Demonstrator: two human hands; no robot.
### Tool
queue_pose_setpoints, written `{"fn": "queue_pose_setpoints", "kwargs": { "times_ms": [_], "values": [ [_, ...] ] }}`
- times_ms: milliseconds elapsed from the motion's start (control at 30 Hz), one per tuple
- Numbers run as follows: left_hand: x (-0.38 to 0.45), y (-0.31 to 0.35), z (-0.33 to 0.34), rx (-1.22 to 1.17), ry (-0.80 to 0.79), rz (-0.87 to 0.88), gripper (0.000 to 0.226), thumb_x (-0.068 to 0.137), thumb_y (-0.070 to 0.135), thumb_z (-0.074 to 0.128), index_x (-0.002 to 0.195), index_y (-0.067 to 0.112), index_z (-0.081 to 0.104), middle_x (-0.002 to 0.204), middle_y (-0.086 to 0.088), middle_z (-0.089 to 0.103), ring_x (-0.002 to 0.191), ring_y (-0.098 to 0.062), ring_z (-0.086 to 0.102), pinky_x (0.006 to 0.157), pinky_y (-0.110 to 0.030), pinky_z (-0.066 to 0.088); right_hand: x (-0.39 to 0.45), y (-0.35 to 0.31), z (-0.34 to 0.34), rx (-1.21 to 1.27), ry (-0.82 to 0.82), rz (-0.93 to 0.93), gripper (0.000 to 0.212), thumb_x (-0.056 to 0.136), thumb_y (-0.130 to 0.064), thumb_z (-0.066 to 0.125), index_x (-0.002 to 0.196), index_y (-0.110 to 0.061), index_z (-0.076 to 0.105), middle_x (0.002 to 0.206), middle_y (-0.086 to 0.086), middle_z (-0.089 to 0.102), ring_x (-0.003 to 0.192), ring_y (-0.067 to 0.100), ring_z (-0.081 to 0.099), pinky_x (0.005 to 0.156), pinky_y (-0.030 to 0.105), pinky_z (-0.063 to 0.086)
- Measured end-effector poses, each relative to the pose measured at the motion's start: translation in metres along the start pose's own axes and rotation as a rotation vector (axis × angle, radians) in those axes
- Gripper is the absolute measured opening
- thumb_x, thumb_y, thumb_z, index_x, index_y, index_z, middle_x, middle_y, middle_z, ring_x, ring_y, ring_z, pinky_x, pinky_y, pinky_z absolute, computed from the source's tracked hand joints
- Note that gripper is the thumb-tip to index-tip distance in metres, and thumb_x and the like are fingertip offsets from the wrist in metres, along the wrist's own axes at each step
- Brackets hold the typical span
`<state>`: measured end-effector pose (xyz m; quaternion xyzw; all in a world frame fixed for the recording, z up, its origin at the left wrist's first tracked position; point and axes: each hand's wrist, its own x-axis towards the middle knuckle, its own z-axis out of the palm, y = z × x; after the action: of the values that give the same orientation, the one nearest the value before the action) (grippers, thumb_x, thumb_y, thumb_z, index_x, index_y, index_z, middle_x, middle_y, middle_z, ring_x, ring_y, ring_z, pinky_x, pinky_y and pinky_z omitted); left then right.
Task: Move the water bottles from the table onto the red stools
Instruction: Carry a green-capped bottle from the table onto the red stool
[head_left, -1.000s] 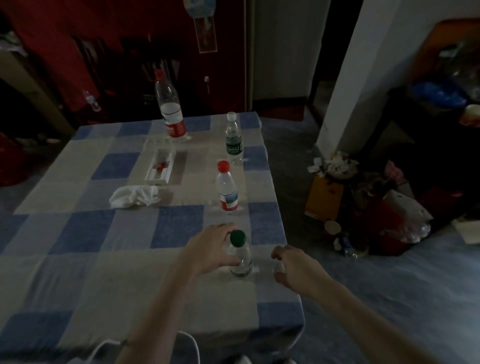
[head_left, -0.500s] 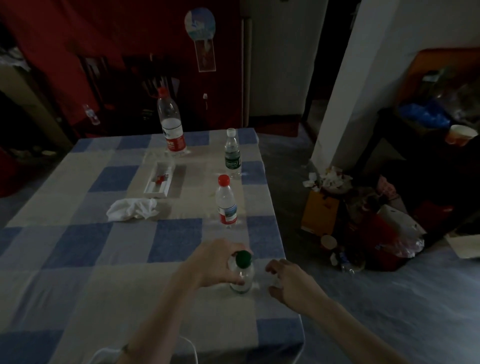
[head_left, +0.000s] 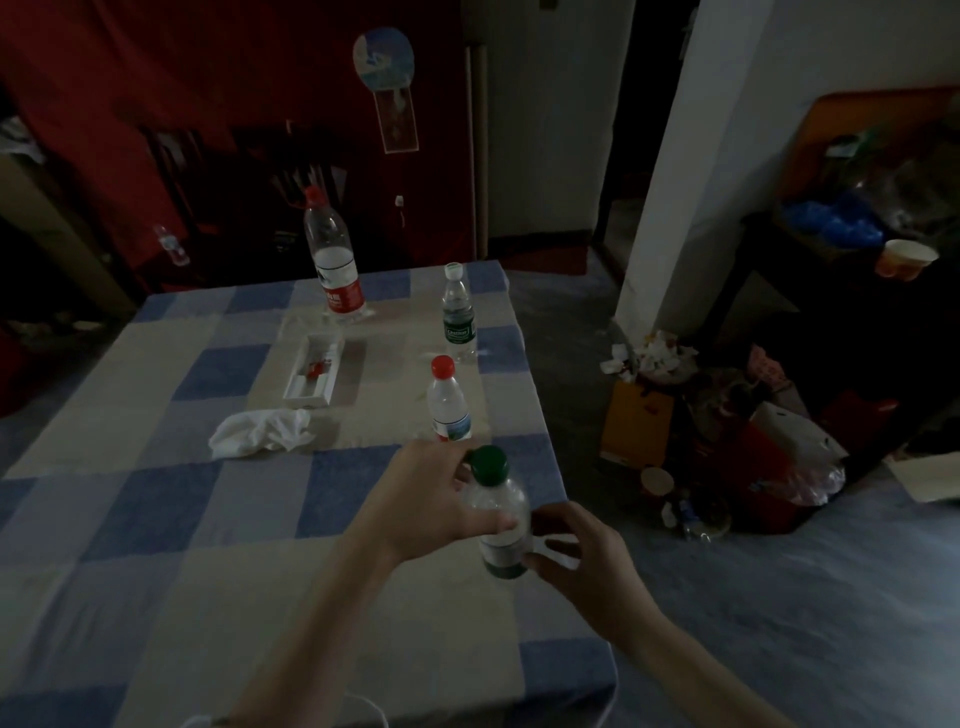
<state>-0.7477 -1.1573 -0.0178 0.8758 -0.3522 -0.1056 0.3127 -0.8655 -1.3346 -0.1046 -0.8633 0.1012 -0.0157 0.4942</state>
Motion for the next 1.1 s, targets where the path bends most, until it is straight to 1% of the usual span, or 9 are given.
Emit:
{"fn": "queue_pose_setpoints", "kwargs": {
  "times_ms": [67,200,367,500,600,700,800,1033,1100],
  "values": [
    [0.001,0.004,-0.001,-0.021,0.010,0.012,0.042,0.062,0.054,0.083,0.094,0.034,0.064,0.089,0.017,0.067,0.082,0.001,0.064,0.079,-0.029,0.056,-0.002,-0.001,0.000,0.068,0.041,-0.026,0.031,0.081,-0.022,0.076,0.105,-0.033,0.060,0.110,-0.015,0.065,0.105,-0.003,0.062,0.091,0.024,0.055],
    [0.002,0.016,-0.003,-0.083,-0.018,0.029,0.040,0.065,0.044,0.085,0.097,0.035,0.063,0.095,0.017,0.068,0.089,0.004,0.064,0.084,-0.028,0.056,-0.006,-0.001,0.001,0.176,0.069,-0.024,0.030,0.080,-0.019,0.077,0.105,-0.028,0.062,0.110,-0.011,0.067,0.105,0.003,0.065,0.090,0.029,0.057],
    [0.005,0.023,-0.002,-0.104,-0.029,0.053,0.037,0.066,0.042,0.085,0.095,0.037,0.062,0.092,0.016,0.067,0.087,0.003,0.063,0.081,-0.028,0.056,-0.009,0.000,0.004,0.261,0.138,-0.005,0.030,0.079,-0.015,0.078,0.104,-0.023,0.063,0.107,-0.009,0.069,0.103,0.004,0.067,0.089,0.028,0.058],
    [0.009,0.028,0.004,-0.017,-0.035,0.088,0.039,0.066,0.050,0.081,0.097,0.038,0.062,0.090,0.018,0.065,0.085,0.006,0.060,0.078,-0.021,0.052,-0.014,0.005,0.001,0.273,0.164,0.010,0.029,0.080,-0.013,0.078,0.102,-0.024,0.063,0.106,-0.008,0.069,0.103,0.006,0.067,0.088,0.029,0.058],
    [0.015,0.035,0.010,0.006,-0.051,0.125,0.034,0.067,0.051,0.081,0.090,0.045,0.056,0.086,0.024,0.061,0.085,0.010,0.057,0.074,-0.014,0.045,-0.017,0.013,-0.002,0.294,0.221,0.036,0.029,0.078,-0.012,0.080,0.101,-0.022,0.064,0.104,-0.004,0.070,0.101,0.010,0.069,0.086,0.031,0.059],
    [0.021,0.043,0.018,0.018,-0.075,0.151,0.039,0.068,0.052,0.080,0.097,0.047,0.055,0.092,0.025,0.061,0.087,0.010,0.056,0.079,-0.018,0.050,-0.021,0.023,-0.007,0.329,0.259,0.089,0.030,0.077,-0.010,0.082,0.099,-0.021,0.065,0.103,-0.002,0.071,0.099,0.012,0.070,0.085,0.034,0.060],
    [0.030,0.053,0.028,0.046,-0.093,0.190,0.042,0.068,0.055,0.079,0.101,0.047,0.055,0.089,0.028,0.056,0.086,0.011,0.053,0.080,-0.019,0.049,-0.026,0.031,-0.016,0.352,0.307,0.108,0.031,0.075,-0.013,0.083,0.099,-0.022,0.065,0.101,-0.003,0.072,0.098,0.013,0.071,0.083,0.035,0.061],
    [0.060,0.101,0.062,0.098,-0.216,0.338,0.053,0.066,0.065,0.071,0.114,0.044,0.058,0.098,0.025,0.063,0.091,0.004,0.054,0.080,-0.028,0.050,-0.054,0.053,-0.053,0.406,0.483,0.158,0.033,0.071,-0.001,0.084,0.093,-0.018,0.065,0.096,-0.002,0.073,0.092,0.013,0.071,0.078,0.033,0.061],
    [0.066,0.121,0.076,0.107,-0.238,0.389,0.054,0.066,0.065,0.071,0.113,0.042,0.059,0.095,0.027,0.060,0.089,0.004,0.053,0.078,-0.025,0.049,-0.068,0.063,-0.067,0.392,0.543,0.151,0.036,0.071,0.002,0.083,0.093,-0.020,0.065,0.095,-0.002,0.073,0.091,0.014,0.071,0.075,0.031,0.061]
  ]
}}
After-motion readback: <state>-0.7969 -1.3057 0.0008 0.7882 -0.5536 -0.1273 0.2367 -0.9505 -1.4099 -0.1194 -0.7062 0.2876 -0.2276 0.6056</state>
